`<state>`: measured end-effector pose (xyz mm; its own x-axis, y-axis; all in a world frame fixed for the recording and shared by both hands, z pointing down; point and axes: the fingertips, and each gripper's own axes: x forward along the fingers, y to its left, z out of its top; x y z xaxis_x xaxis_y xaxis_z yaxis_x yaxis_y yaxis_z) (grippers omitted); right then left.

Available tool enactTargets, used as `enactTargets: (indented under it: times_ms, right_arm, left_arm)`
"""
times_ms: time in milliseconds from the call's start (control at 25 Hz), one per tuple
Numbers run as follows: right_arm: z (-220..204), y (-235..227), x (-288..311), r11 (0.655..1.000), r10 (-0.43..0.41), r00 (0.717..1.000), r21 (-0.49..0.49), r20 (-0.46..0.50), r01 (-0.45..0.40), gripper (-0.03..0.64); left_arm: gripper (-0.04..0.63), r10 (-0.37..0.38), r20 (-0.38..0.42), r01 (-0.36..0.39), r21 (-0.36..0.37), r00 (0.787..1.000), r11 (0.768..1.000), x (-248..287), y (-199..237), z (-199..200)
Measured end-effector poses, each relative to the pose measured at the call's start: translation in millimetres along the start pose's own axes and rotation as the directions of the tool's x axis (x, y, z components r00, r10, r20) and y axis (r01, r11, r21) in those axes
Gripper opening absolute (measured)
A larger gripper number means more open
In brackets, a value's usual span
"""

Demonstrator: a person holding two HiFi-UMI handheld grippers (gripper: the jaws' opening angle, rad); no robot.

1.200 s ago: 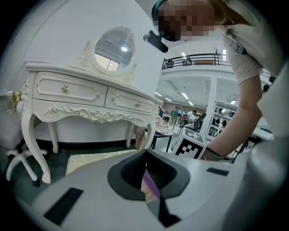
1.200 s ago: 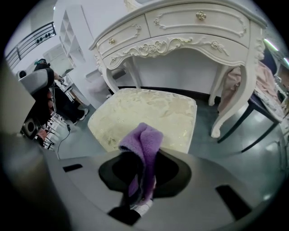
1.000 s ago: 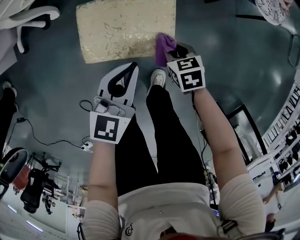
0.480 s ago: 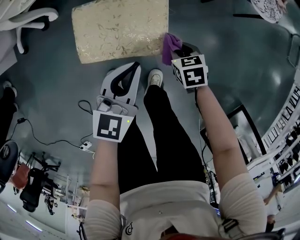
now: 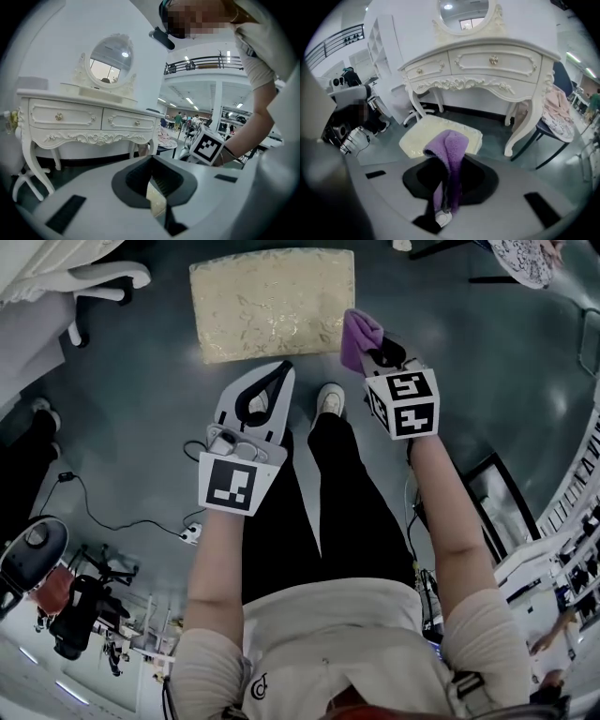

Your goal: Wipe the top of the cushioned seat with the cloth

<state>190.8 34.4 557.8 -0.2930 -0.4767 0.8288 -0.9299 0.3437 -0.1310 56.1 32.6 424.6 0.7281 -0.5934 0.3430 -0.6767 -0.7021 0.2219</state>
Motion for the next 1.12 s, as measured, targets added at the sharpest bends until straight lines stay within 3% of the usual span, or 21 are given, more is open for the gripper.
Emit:
enactTargets:
  times_ms: [160,400,640,840,1120]
  right_arm:
    - [57.6,25.7,-42.7,1.000,-0.001,0.992,-0.018,0.124,0.003,0.083]
    - [136.3,68.8,-110.9,0.998,0.019,0.959,-0.068,0.283,0.001,0.083]
    - [203.2,95.3,-185.3,0.992,0.022,0.902,-0.122,0.431,0.034,0.083]
    - [242.2,117.6,-251.4,0.986,0.016,0.853,-0.148,0.522,0.072,0.084]
    - [280.7,140.1,-330.0,0.976,0.011,0.768,-0.174,0.640,0.131,0.084]
  left_arm:
    - [0.012,0.050,0.039,-0.050,0.013,0.998,0.999,-18.4,15.3,50.3]
    - [0.012,0.023,0.119,-0.028,0.039,0.993,0.999,-46.5,18.5,130.9]
    - [0.012,0.016,0.169,-0.035,0.109,0.985,0.993,-78.0,18.1,191.2]
    - [0.012,0.018,0.201,-0.043,0.118,0.979,0.992,-118.9,11.2,234.6]
    - [0.012,0.049,0.242,-0.096,0.187,0.969,0.978,-165.5,5.6,291.1]
